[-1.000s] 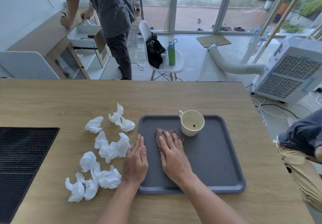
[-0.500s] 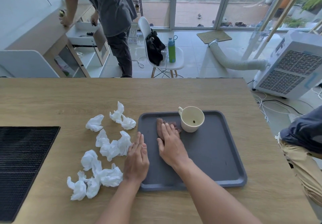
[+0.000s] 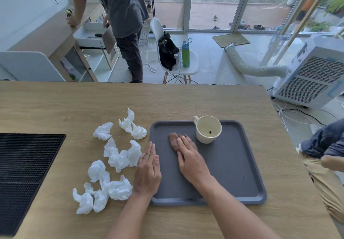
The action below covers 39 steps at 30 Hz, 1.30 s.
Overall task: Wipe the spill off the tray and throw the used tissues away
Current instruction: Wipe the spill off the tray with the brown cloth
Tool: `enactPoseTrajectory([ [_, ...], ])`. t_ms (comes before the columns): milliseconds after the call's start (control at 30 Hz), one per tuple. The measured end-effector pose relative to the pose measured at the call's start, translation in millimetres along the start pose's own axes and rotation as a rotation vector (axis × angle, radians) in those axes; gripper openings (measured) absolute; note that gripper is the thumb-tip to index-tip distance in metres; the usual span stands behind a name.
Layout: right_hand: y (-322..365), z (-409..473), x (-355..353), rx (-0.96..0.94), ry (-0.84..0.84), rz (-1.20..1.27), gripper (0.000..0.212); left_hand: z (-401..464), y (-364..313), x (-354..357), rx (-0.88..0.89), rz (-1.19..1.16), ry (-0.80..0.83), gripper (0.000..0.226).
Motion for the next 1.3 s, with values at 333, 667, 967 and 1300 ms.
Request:
enactPoseTrajectory([
  [333,51.4,-1.9,29.5,-0.167,0.06,0.096,0.039,0.5,2.0,-3.2,-0.003,-0.008,-0.009,0.057],
  [667,-0.4,7.8,6.7,0.006,0.0,-0.01,0.056,-0.7,-2.0,-2.6,-0.005,0.0,-0.016,0.06],
  [967,58.1,-16.1,34.7,-0.146,0.032,0.069,0.041,-0.1,0.2,-4.6,-0.023,-0.015,-0.009,0.056],
  [1300,-12.5,-2.0,-10.2,0.053,-0.06,-0.085,0.055,-0.4,0.1,-3.7,-0.032,-0.061,-0.024,0.061],
])
Point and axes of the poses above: each hand's wrist, its own z-axis towards the middle knuckle, its own x-axis out of the palm, y = z × x, the point moved 5 cm from there along z, towards the middle knuckle, and after that the axes turned 4 degrees about -x, right-handed, at the moved point
